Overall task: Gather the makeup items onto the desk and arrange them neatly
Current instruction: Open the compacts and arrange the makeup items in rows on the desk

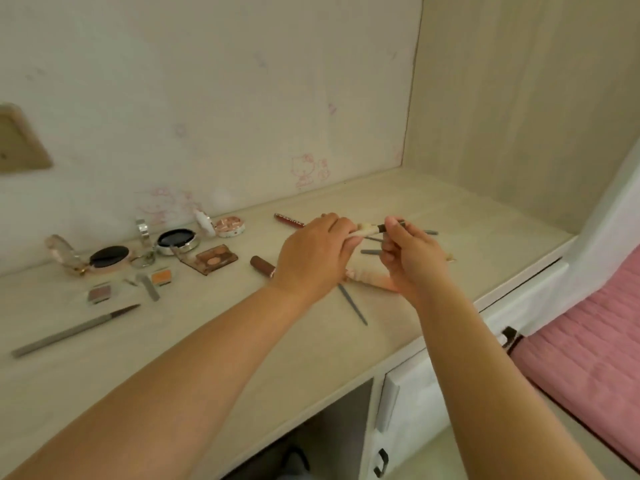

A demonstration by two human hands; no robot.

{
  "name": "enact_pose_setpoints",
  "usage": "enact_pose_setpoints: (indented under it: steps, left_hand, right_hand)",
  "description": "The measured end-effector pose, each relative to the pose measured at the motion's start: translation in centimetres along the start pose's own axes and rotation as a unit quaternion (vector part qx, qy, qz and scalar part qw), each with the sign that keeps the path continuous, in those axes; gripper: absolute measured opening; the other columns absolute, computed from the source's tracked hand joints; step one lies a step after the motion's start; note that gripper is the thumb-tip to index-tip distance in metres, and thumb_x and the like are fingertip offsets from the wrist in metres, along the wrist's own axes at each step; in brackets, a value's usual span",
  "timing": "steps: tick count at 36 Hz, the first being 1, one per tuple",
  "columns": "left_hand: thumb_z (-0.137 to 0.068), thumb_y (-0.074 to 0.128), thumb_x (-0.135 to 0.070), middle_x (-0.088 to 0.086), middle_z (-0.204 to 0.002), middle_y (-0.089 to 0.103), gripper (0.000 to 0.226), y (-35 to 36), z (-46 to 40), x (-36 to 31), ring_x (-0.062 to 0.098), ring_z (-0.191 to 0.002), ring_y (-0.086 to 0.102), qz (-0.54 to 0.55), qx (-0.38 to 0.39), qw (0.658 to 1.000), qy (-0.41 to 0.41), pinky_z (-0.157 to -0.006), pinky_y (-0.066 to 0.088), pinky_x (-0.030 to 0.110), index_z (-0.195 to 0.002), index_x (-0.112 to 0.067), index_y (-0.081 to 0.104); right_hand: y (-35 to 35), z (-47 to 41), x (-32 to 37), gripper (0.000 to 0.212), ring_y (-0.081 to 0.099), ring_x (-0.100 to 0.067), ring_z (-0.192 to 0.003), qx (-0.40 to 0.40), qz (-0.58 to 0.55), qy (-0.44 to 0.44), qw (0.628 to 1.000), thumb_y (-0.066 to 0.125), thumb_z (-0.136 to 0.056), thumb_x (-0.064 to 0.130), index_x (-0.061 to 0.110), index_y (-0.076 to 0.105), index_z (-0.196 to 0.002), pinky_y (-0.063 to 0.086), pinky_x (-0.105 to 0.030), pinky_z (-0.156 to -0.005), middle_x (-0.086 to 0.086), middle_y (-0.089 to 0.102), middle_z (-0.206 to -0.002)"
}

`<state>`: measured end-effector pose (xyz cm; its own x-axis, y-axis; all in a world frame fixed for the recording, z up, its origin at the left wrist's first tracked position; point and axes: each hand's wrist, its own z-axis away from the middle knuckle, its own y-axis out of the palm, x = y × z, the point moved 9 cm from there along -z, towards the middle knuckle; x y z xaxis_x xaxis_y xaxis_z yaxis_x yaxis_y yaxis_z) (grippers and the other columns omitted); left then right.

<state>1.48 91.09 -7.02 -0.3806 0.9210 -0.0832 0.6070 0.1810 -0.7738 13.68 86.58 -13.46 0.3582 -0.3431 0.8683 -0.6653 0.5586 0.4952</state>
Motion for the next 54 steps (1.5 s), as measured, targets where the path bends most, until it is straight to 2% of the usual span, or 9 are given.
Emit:
enact_pose_setpoints:
  steps: [5, 9, 12, 18, 23, 26, 30, 38, 54]
  left_hand:
    - [-0.096, 0.043, -0.038, -0.001, -0.091, 0.064, 0.030, -4.6, 7.0, 4.5, 0.021, -0.077, 0.060, -0.051, -0.011, 0.993, -0.102, -0.053, 0.032, 0.028, -0.100, -0.016, 0.063]
    - [-0.095, 0.036, -0.045, -0.006, -0.092, 0.062, 0.034, -7.1, 13.9, 9.0, 0.016, -0.076, 0.058, -0.078, 0.011, 0.981, -0.180, -0.054, 0.032, 0.026, -0.102, -0.022, 0.060]
    - [-0.094, 0.038, -0.046, -0.006, -0.094, 0.063, 0.034, -9.6, 18.6, 12.5, 0.017, -0.079, 0.060, -0.104, 0.017, 0.968, -0.226, -0.056, 0.033, 0.026, -0.103, -0.023, 0.061]
    - [-0.097, 0.035, -0.043, -0.002, -0.104, 0.064, 0.035, -13.2, 24.6, 18.9, 0.022, -0.091, 0.060, -0.148, 0.039, 0.939, -0.309, -0.061, 0.033, 0.029, -0.110, -0.023, 0.061]
    - [-0.097, 0.033, -0.043, 0.000, -0.106, 0.062, 0.037, -13.2, 25.5, 21.0, 0.023, -0.094, 0.058, -0.150, 0.048, 0.931, -0.328, -0.065, 0.039, 0.033, -0.117, -0.021, 0.056]
    - [-0.096, 0.036, -0.044, 0.001, -0.102, 0.064, 0.035, -13.3, 26.0, 22.1, 0.025, -0.094, 0.058, -0.111, 0.030, 0.931, -0.347, -0.066, 0.040, 0.034, -0.111, -0.021, 0.057]
    - [-0.092, 0.050, -0.042, -0.001, -0.092, 0.067, 0.027, -14.4, 26.4, 22.3, 0.023, -0.082, 0.061, -0.047, -0.030, 0.933, -0.354, -0.059, 0.038, 0.029, -0.104, -0.020, 0.057]
    - [-0.091, 0.053, -0.037, -0.002, -0.092, 0.063, 0.021, -14.8, 26.1, 21.7, 0.022, -0.081, 0.058, -0.054, -0.044, 0.940, -0.335, -0.061, 0.038, 0.029, -0.096, -0.018, 0.061]
    - [-0.097, 0.035, -0.043, -0.002, -0.092, 0.067, 0.032, -13.8, 25.7, 21.2, 0.025, -0.084, 0.060, -0.090, 0.005, 0.937, -0.337, -0.058, 0.034, 0.030, -0.103, -0.026, 0.061]
  right_hand:
    - [7.4, 4.4, -5.9, 0.016, 0.042, -0.004, -0.047, 0.039, -0.103, 0.103, 0.989, 0.051, -0.094, 0.011, 0.008, 0.059, -0.080, 0.038, -0.014, -0.041, 0.001, 0.046, -0.058]
    - [12.8, 7.9, -11.2, 0.019, 0.041, -0.005, -0.051, 0.089, -0.065, 0.174, 0.979, 0.048, -0.097, 0.015, 0.006, 0.063, -0.091, 0.039, -0.015, -0.043, 0.003, 0.050, -0.058]
    - [16.8, 10.2, -15.0, 0.023, 0.042, -0.006, -0.049, 0.106, -0.010, 0.207, 0.973, 0.047, -0.097, 0.017, 0.009, 0.063, -0.082, 0.037, -0.016, -0.043, 0.001, 0.047, -0.058]
    - [23.9, 12.6, -18.5, 0.029, 0.046, -0.008, -0.055, 0.166, 0.191, 0.104, 0.962, 0.046, -0.096, 0.024, 0.019, 0.065, -0.076, 0.039, -0.022, -0.056, 0.004, 0.055, -0.063]
    - [27.0, 13.3, -19.2, 0.026, 0.048, -0.012, -0.060, 0.145, 0.196, 0.061, 0.968, 0.049, -0.095, 0.024, 0.014, 0.065, -0.076, 0.043, -0.032, -0.071, 0.002, 0.056, -0.064]
    - [28.2, 13.3, -19.5, 0.027, 0.049, -0.008, -0.057, 0.168, 0.227, 0.022, 0.959, 0.051, -0.093, 0.024, 0.006, 0.067, -0.084, 0.043, -0.028, -0.066, 0.004, 0.057, -0.062]
    - [28.2, 13.0, -20.2, 0.024, 0.047, -0.006, -0.052, 0.196, 0.214, 0.029, 0.957, 0.052, -0.092, 0.024, 0.014, 0.067, -0.077, 0.040, -0.023, -0.058, 0.010, 0.057, -0.055]
    - [27.9, 13.1, -20.0, 0.026, 0.046, -0.007, -0.052, 0.178, 0.192, 0.023, 0.965, 0.052, -0.093, 0.024, 0.018, 0.062, -0.070, 0.040, -0.026, -0.059, 0.008, 0.057, -0.057]
    - [26.8, 12.6, -20.3, 0.035, 0.037, -0.009, -0.051, 0.127, 0.164, 0.029, 0.978, 0.048, -0.095, 0.023, 0.021, 0.060, -0.062, 0.034, -0.029, -0.058, 0.011, 0.043, -0.050]
